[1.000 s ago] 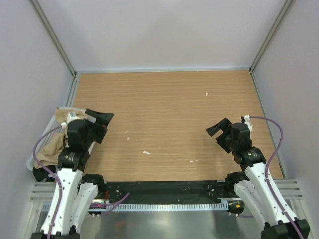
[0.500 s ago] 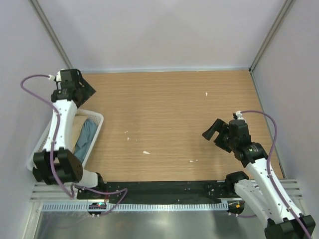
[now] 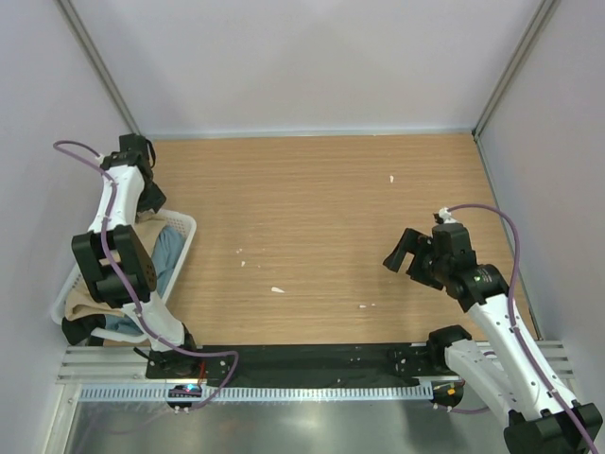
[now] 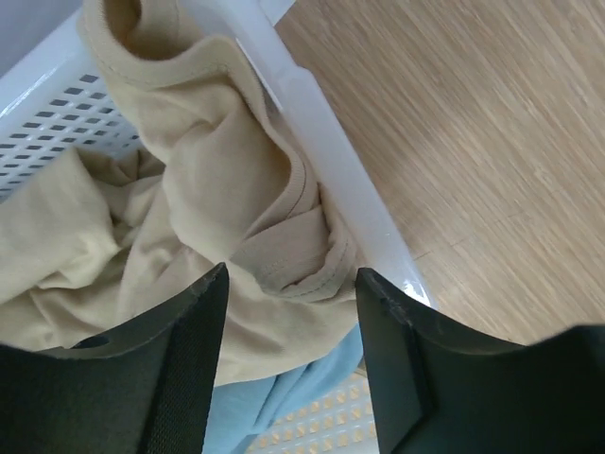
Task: Fold and stack the t-shirts
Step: Grab the tshirt from the pile
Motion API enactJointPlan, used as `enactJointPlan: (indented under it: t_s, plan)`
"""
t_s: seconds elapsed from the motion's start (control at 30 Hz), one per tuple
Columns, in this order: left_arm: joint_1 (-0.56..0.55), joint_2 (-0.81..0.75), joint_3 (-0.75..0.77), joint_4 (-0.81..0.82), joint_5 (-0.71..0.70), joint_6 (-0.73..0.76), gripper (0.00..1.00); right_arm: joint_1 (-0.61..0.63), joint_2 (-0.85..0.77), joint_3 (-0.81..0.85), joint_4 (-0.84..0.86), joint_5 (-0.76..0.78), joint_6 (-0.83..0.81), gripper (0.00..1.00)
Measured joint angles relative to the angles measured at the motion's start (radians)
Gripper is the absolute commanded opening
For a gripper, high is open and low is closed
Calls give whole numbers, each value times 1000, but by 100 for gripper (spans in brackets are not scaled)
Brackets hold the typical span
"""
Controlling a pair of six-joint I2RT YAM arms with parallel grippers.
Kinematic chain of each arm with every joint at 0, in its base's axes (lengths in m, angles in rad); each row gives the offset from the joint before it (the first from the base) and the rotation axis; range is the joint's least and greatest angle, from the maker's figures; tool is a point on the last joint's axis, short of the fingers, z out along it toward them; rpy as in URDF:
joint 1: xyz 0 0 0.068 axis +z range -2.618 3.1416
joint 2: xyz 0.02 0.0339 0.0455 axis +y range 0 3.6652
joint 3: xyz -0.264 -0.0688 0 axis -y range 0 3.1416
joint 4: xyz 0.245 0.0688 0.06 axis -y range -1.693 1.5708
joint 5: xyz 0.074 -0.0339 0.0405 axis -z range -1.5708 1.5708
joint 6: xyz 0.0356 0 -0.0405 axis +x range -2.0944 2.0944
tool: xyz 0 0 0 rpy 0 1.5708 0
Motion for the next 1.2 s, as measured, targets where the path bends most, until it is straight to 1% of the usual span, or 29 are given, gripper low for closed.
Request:
enactJointPlan:
  t_s: [0.07,0.1,0.17,0.23,0.27,0.3,0.43,0.47,0.53,0.6,0.7,0.83,0.97,1.03,1.1,1.2]
  plan:
    - [0,0,3,-4,-13,6,47,2,0,0,-6,0,-4,97]
    - [0,0,3,-4,-18,6,32,3,0,0,-8,-1,-6,97]
    - [0,0,3,-4,-29,3,17,5,0,0,-10,-2,-9,97]
    - [0,0,3,-3,-37,8,15,6,1,0,-10,-2,-11,97]
    - [0,1,3,-3,-40,9,10,6,1,0,-10,-2,-12,97]
    - [0,2,3,-4,-42,10,0,6,1,0,-10,-2,-13,97]
    - [0,23,29,-26,-48,10,0,6,12,0,-10,-2,-14,95]
    - [-4,26,49,-38,-47,9,0,6,16,0,-10,-2,-14,92]
    - [-15,16,107,-56,-34,-2,0,9,26,0,-10,-2,-13,91]
    - [-48,-14,187,-50,-11,-25,0,17,39,1,-12,2,-10,91]
    - [-142,-115,301,-15,44,-76,0,34,82,21,-27,21,-6,91]
    - [-277,-275,502,77,184,-169,0,39,137,85,-48,40,-17,93]
    - [-328,-332,747,193,314,-268,0,39,176,164,-62,49,-46,95]
    - [-339,-350,835,270,396,-327,0,39,192,188,-63,51,-57,95]
    - [-343,-362,882,320,465,-383,0,39,200,196,-66,50,-63,95]
    - [-343,-396,902,376,547,-457,0,39,204,197,-77,36,-59,95]
